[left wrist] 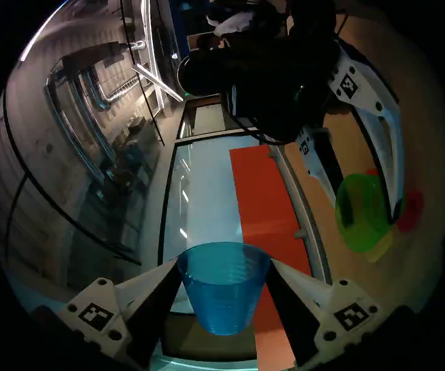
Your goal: Pour water
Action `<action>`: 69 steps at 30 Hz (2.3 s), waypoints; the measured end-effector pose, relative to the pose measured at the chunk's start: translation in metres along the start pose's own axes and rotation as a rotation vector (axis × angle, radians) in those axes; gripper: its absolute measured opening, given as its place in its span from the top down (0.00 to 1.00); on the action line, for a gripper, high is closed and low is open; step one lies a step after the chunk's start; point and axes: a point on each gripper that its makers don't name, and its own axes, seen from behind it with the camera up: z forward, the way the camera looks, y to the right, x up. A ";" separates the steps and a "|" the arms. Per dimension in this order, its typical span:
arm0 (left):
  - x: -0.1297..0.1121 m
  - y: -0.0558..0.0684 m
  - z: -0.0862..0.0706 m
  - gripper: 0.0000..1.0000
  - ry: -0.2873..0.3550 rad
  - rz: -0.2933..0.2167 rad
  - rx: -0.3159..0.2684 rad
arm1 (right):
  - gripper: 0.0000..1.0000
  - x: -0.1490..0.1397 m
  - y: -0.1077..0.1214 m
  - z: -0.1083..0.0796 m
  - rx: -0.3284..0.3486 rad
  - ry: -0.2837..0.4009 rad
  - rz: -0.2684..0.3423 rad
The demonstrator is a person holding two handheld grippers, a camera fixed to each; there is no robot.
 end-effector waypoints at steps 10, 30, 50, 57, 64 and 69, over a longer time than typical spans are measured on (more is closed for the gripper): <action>-0.007 0.000 0.004 0.12 0.005 -0.133 -0.012 | 0.09 0.002 0.000 0.000 -0.003 0.004 0.000; -0.031 0.014 0.005 0.12 -0.009 -0.784 -0.055 | 0.09 0.009 0.001 -0.009 -0.017 0.029 -0.010; -0.047 0.027 0.006 0.12 0.003 -1.355 -0.081 | 0.09 0.019 0.001 -0.014 -0.031 0.053 -0.010; -0.051 0.033 0.007 0.12 0.005 -1.484 -0.086 | 0.09 0.020 0.002 -0.014 -0.035 0.056 -0.009; -0.052 0.039 0.008 0.12 0.006 -1.560 -0.090 | 0.09 0.021 0.004 -0.016 -0.040 0.059 -0.006; -0.057 0.047 0.006 0.12 -0.015 -1.569 -0.089 | 0.09 0.023 0.007 -0.018 -0.047 0.060 -0.003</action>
